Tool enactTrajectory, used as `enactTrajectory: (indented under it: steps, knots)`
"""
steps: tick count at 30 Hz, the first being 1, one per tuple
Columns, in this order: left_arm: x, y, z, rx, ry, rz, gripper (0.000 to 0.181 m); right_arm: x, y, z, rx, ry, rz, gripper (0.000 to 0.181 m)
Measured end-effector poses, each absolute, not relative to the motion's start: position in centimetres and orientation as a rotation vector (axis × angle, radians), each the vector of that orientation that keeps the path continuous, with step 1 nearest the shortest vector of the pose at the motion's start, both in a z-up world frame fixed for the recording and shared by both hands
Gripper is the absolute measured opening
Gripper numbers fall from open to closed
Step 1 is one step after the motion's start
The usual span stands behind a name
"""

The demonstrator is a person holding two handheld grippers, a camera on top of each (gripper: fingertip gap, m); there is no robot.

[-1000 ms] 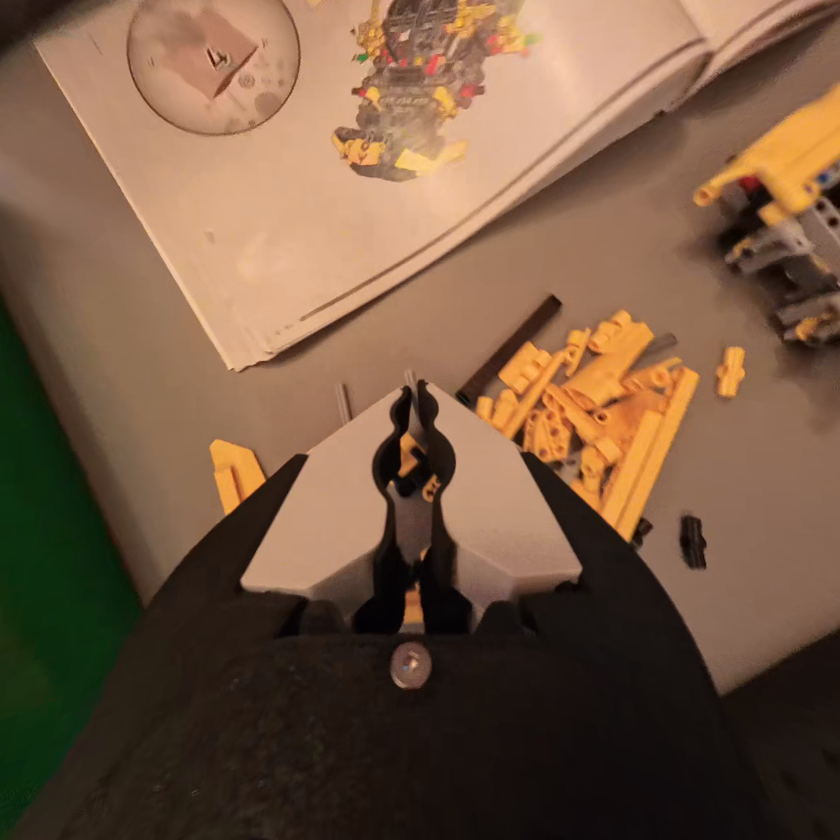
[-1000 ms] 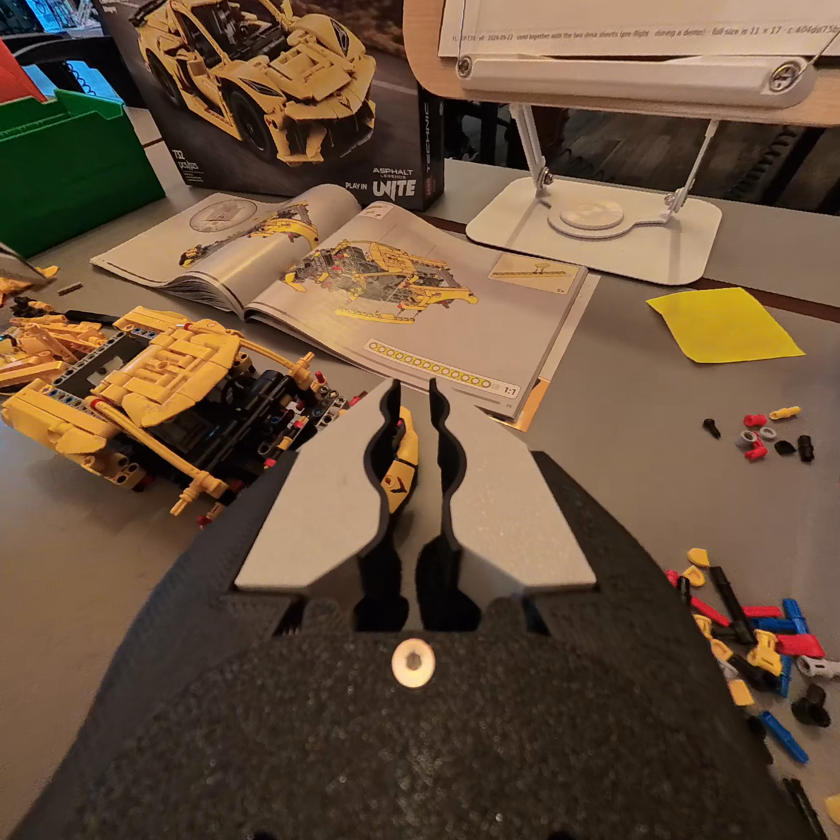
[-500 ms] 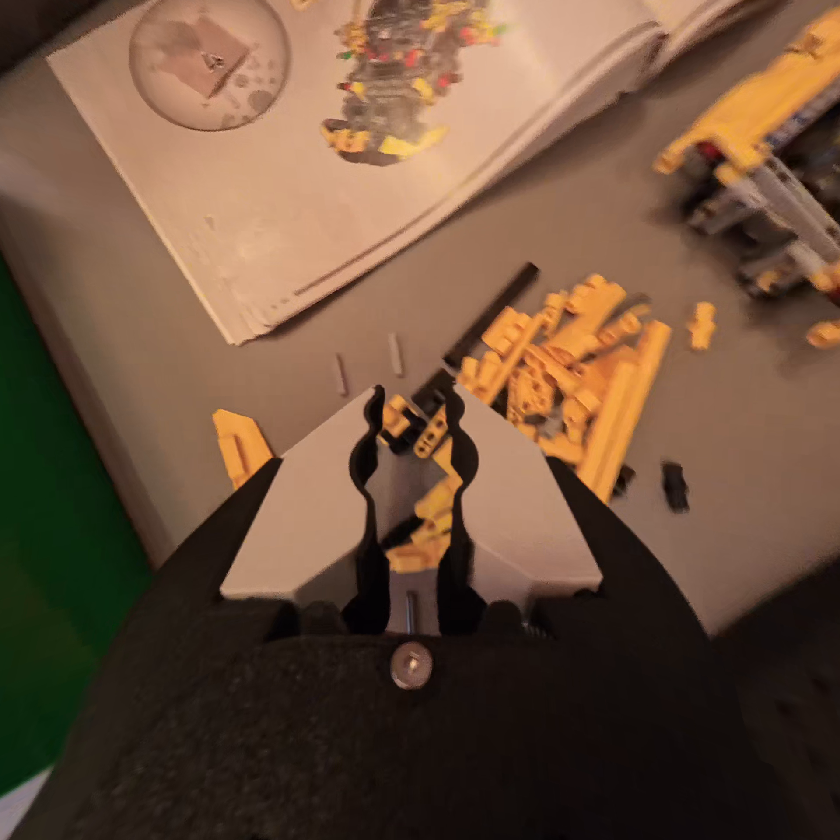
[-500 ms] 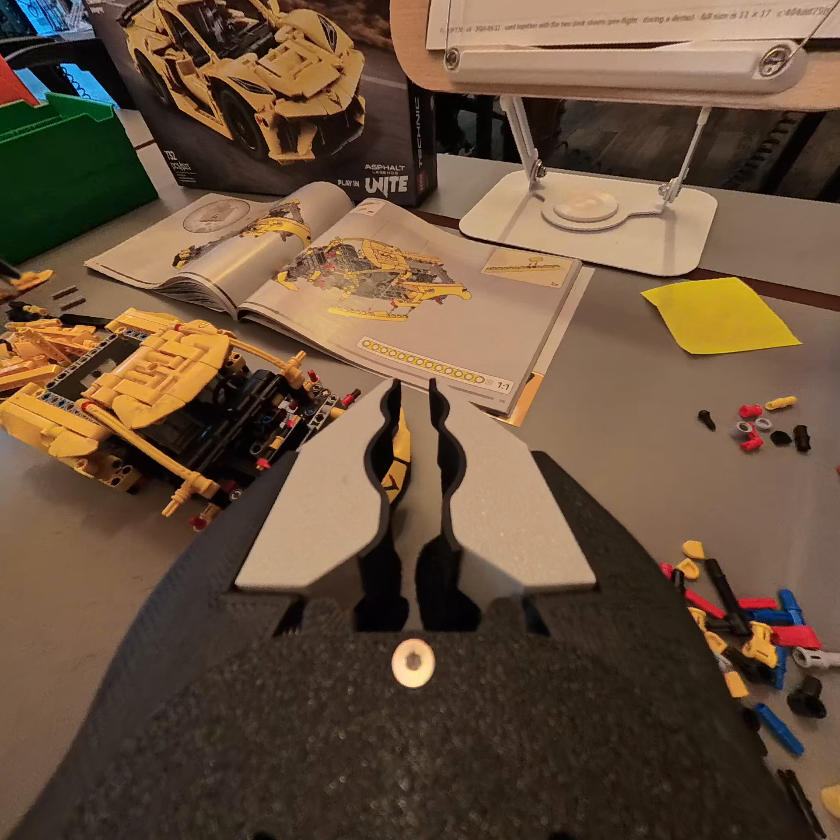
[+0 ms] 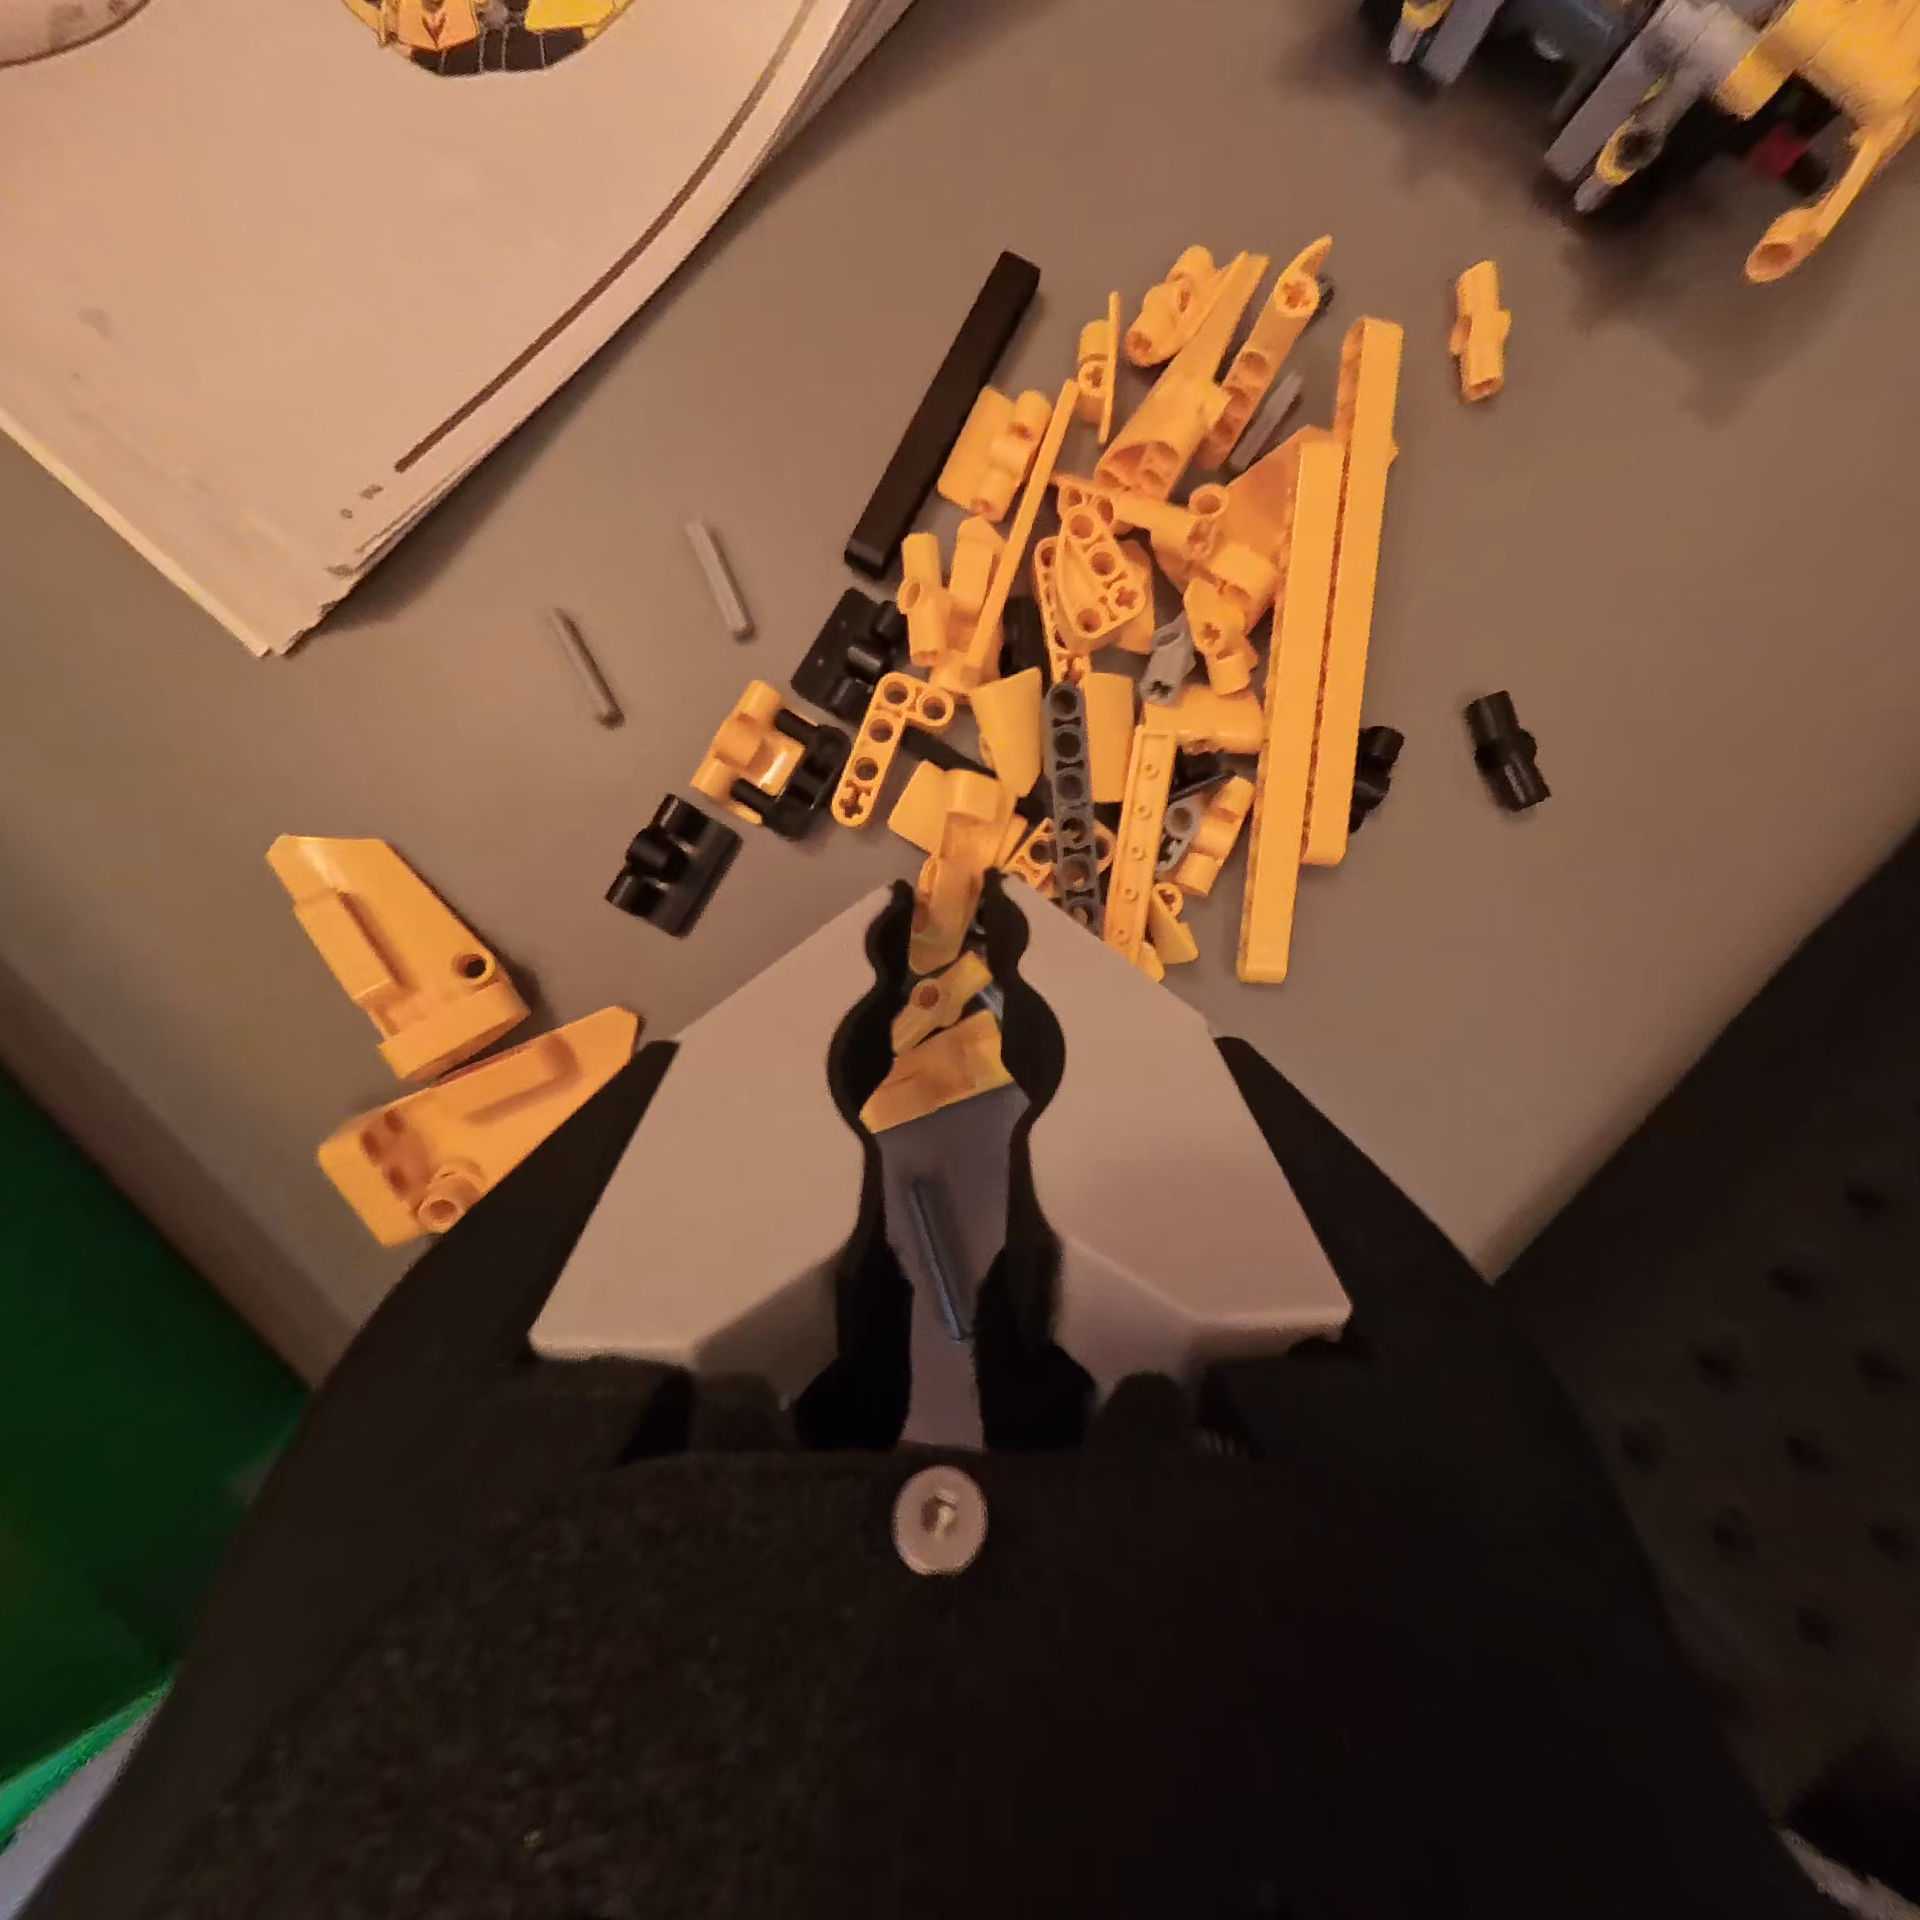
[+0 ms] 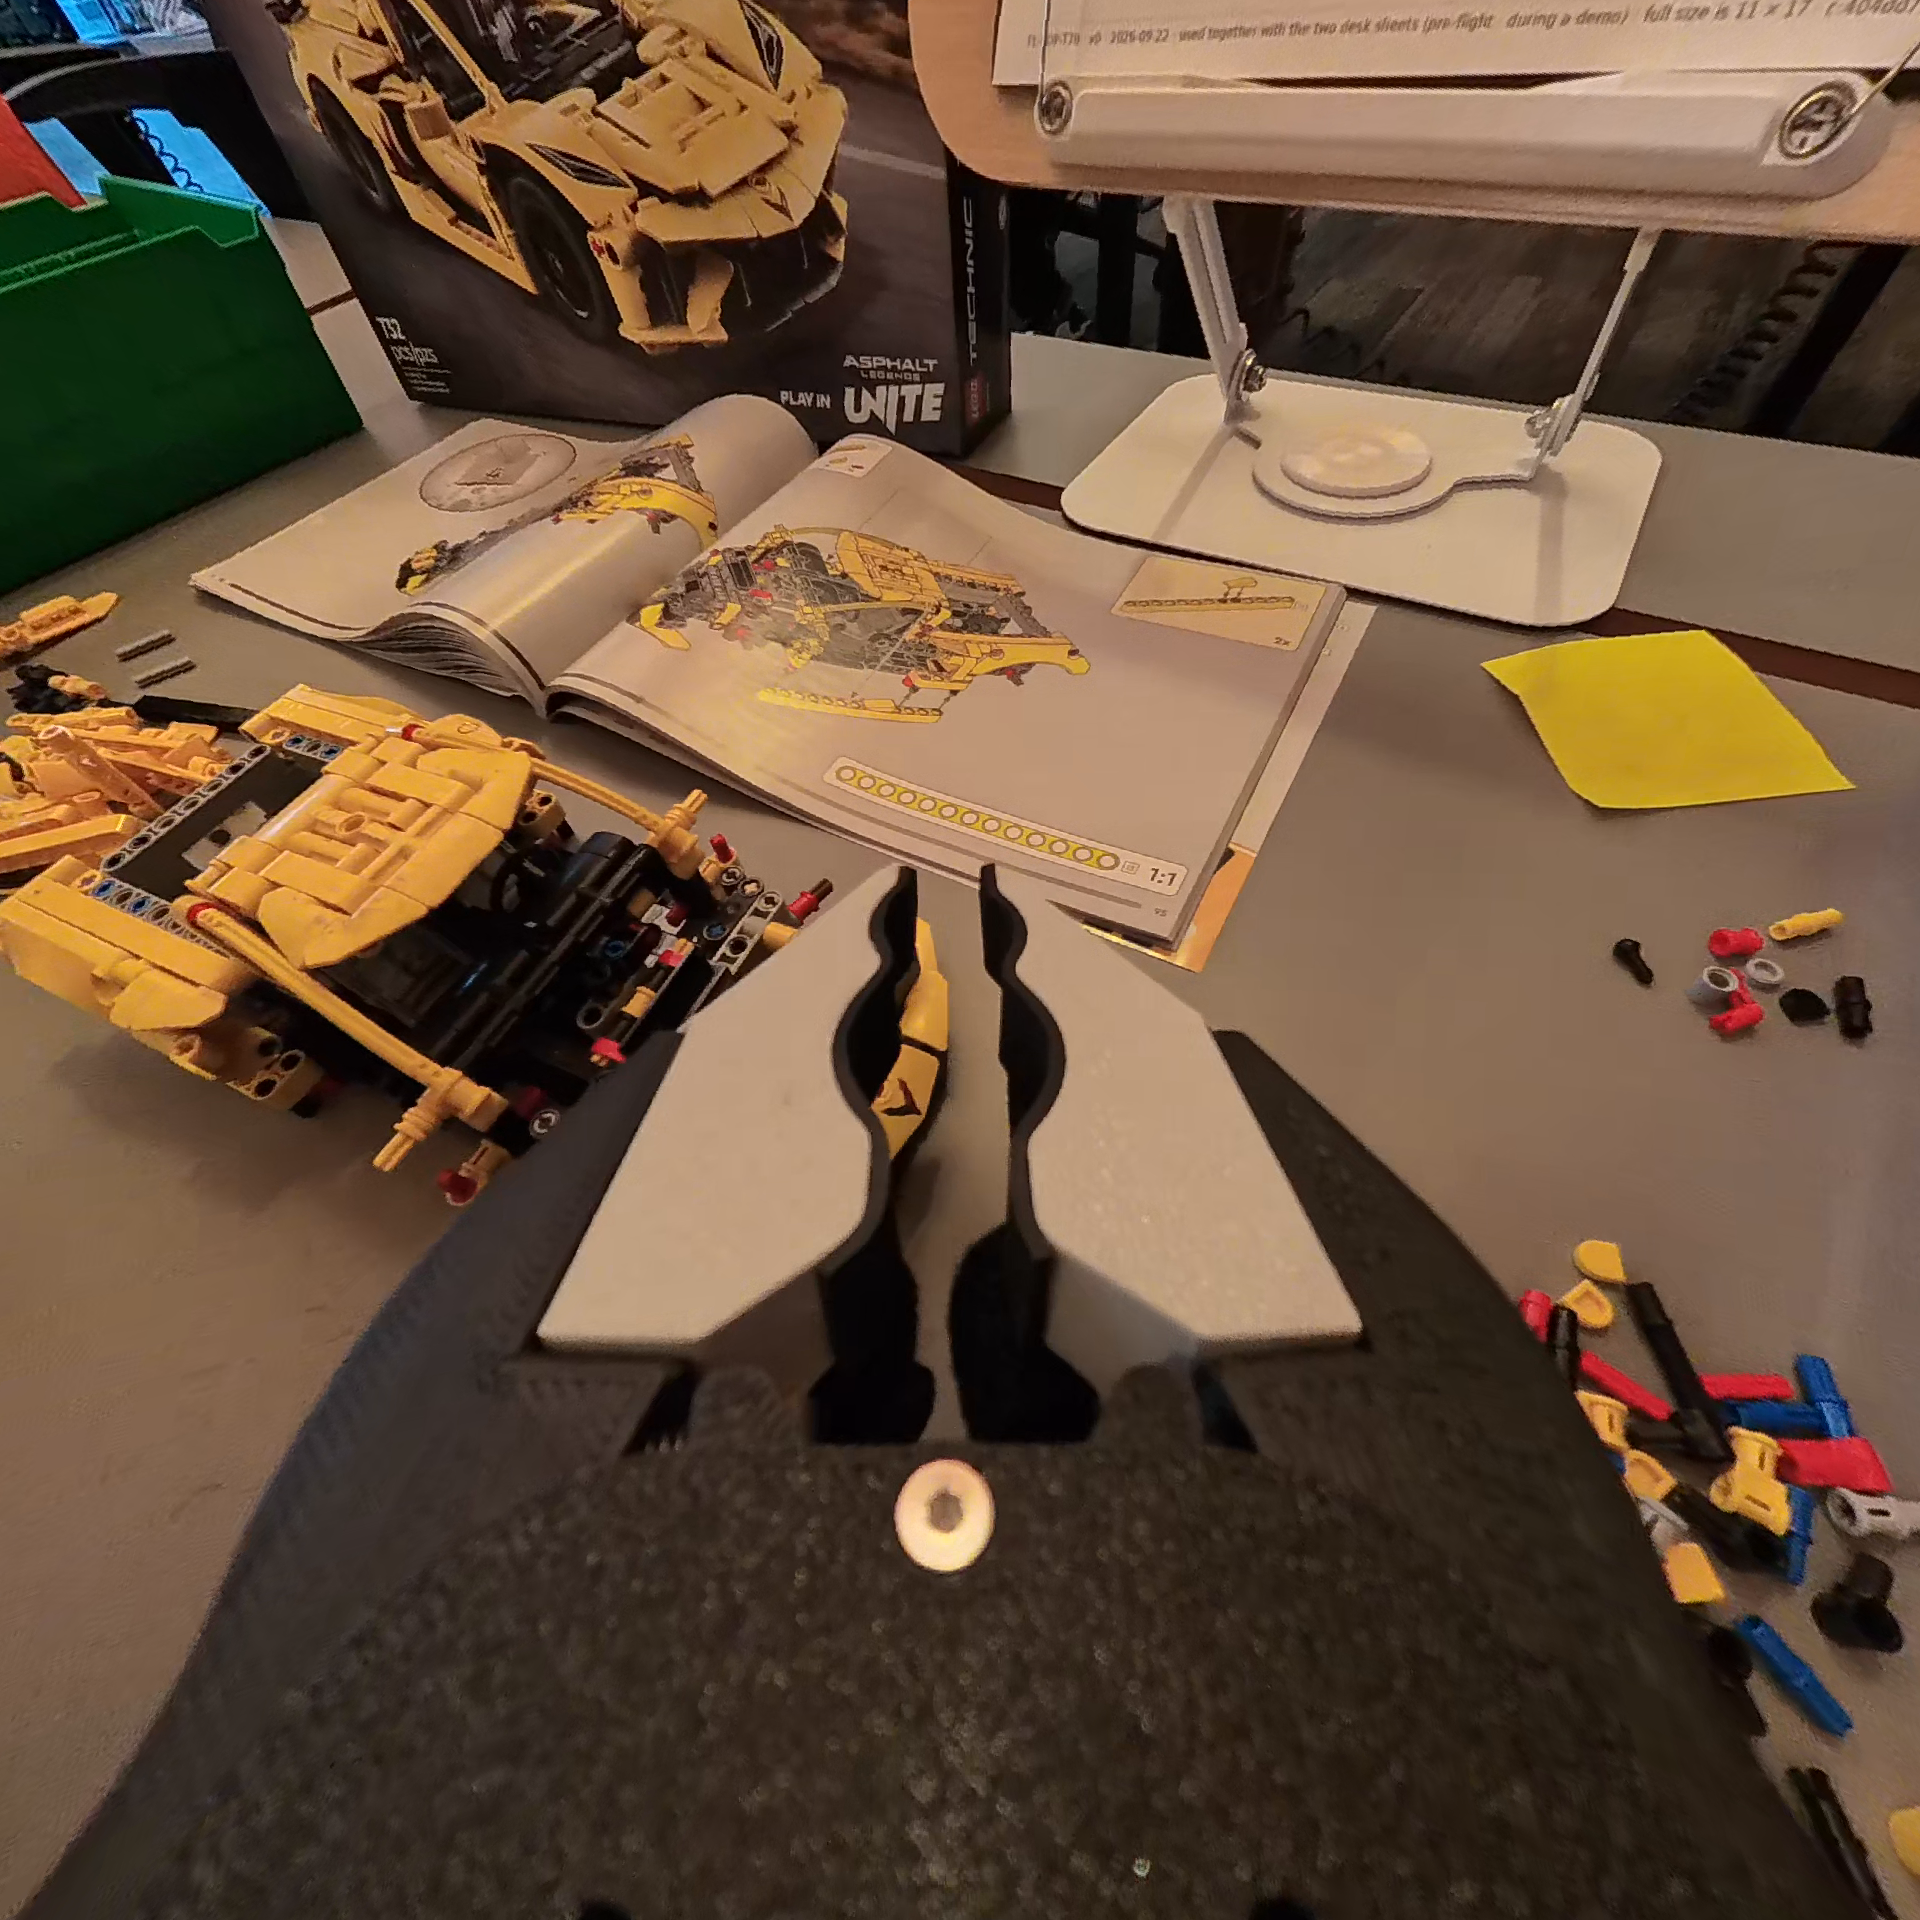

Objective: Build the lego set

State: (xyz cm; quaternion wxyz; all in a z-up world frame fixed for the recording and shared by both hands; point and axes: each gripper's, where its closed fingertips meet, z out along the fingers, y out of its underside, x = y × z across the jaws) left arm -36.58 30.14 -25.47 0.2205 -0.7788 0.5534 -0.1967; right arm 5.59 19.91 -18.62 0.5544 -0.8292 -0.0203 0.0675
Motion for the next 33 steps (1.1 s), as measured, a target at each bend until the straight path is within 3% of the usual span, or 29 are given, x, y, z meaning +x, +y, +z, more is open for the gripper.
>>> enactTrajectory:
  steps: [7,15,21,27,33]
  knots:
    - [-39.7,33.0,-24.7,-2.238,1.343,-0.352,0.009,5.8,19.9,-18.8,-1.963,-0.036,0.171,0.01]
    - [-40.5,33.5,-26.0,-2.183,1.477,-0.155,0.015,5.2,20.2,-19.2,-1.981,-0.068,0.161,0.01]
    - [-33.1,28.4,-22.5,-2.02,1.543,-0.6,0.024,5.7,20.1,-19.3,-1.982,-0.047,0.164,0.01]
    - [-30.9,26.9,-24.3,-1.984,1.696,-0.504,0.023,5.5,20.1,-19.3,-1.985,-0.057,0.167,0.009]
    - [-31.3,27.6,-25.9,-2.014,1.75,-0.449,0.008,5.8,20.0,-19.2,-1.983,-0.052,0.155,0.009]
